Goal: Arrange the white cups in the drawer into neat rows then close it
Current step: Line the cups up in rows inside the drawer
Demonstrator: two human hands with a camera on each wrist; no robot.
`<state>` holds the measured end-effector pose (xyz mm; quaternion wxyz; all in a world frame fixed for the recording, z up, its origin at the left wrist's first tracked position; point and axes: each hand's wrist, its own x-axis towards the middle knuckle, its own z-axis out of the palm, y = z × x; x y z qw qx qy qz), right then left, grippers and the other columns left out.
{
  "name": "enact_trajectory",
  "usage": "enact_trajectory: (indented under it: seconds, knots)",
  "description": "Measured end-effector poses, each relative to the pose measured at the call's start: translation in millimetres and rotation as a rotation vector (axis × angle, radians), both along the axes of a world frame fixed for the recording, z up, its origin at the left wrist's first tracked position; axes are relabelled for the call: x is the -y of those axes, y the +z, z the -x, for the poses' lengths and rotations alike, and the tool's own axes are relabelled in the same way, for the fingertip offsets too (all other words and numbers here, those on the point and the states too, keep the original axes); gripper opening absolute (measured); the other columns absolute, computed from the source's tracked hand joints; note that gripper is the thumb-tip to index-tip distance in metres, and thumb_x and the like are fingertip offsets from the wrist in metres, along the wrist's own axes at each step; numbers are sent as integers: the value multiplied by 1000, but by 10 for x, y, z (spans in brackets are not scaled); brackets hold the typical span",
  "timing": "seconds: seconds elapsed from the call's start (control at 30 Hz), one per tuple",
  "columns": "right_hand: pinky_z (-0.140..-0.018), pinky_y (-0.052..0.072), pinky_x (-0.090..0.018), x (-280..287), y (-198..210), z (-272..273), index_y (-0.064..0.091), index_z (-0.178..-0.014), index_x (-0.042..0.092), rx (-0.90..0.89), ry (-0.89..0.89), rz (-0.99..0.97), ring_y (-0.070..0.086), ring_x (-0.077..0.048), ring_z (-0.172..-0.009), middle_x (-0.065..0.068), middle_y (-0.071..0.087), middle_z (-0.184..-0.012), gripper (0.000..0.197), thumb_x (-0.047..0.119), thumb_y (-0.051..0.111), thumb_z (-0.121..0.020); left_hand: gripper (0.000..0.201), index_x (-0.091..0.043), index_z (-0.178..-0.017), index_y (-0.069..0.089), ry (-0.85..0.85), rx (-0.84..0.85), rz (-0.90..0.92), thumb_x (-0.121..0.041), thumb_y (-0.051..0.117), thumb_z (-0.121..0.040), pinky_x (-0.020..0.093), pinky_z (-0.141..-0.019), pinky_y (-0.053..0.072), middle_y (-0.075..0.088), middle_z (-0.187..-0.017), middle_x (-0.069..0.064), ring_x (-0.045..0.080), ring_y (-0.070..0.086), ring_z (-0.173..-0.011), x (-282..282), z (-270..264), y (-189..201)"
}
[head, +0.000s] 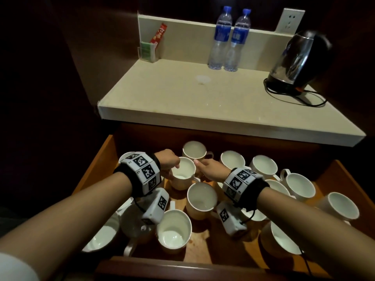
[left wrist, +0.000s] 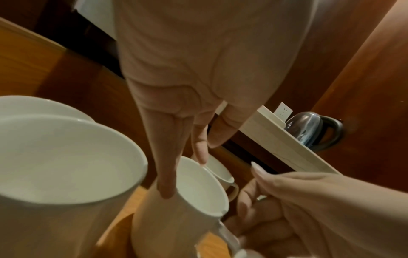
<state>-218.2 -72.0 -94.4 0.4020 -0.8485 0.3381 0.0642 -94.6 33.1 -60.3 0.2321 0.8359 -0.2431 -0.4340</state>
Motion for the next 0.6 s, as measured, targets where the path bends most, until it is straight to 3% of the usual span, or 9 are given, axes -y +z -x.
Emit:
enact_trajectory:
  seconds: [0.07,0.17,0.23,0.3,0.43,0.53,0.6]
  knots:
    - [-73,48,-31,3,-43,1,57,-90,7,22,-25,-64,59,-22,-81,-4,59,-80,42,38,31,-101,29,6,-116,53,14,9,22,-8,47,-91,29,-60,52,59,-75,20,24,58,-57,7,-20,-4]
    - [-69,50,-31,12,-105,-7,58,-104,2,48,-70,-204,58,-18,-69,-2,58,-76,44,37,32,-101,28,4,-116,54,57,7,42,-8,46,-92,35,-75,54,55,-72,17,22,55,-58,17,-19,-29]
    - [-62,47,-26,35,-93,-12,59,-104,1,41,-85,-202,58,-17,-67,-4,60,-77,49,40,30,-101,28,5,-116,54,85,-2,56,-7,45,-92,39,-84,53,53,-69,16,22,53,-58,21,-16,-59]
    - [-60,46,-26,74,-57,-30,58,-101,3,53,-115,-127,59,-22,-72,-4,57,-77,49,42,29,-101,27,4,-115,53,100,6,65,-7,44,-93,37,-81,54,52,-70,14,21,53,-58,21,-17,-67]
    - [-59,44,-27,121,-86,-105,53,-103,2,153,-168,-166,59,-22,-72,-8,56,-82,41,39,35,-100,16,-1,-105,53,90,31,67,-7,42,-93,24,-56,51,53,-71,12,19,55,-58,37,-12,-29]
    - [-61,44,-29,89,-124,-140,50,-97,4,179,-168,-247,56,-17,-61,-12,55,-78,37,38,37,-99,13,-2,-100,52,85,27,75,-6,42,-93,26,-58,50,52,-72,12,20,55,-58,52,-14,-7]
    - [-60,44,-27,75,-112,-124,52,-95,4,188,-191,-279,54,-16,-60,-11,55,-77,38,39,37,-99,17,-3,-105,54,77,37,78,-8,42,-93,27,-64,51,56,-82,15,22,57,-65,70,-36,-9]
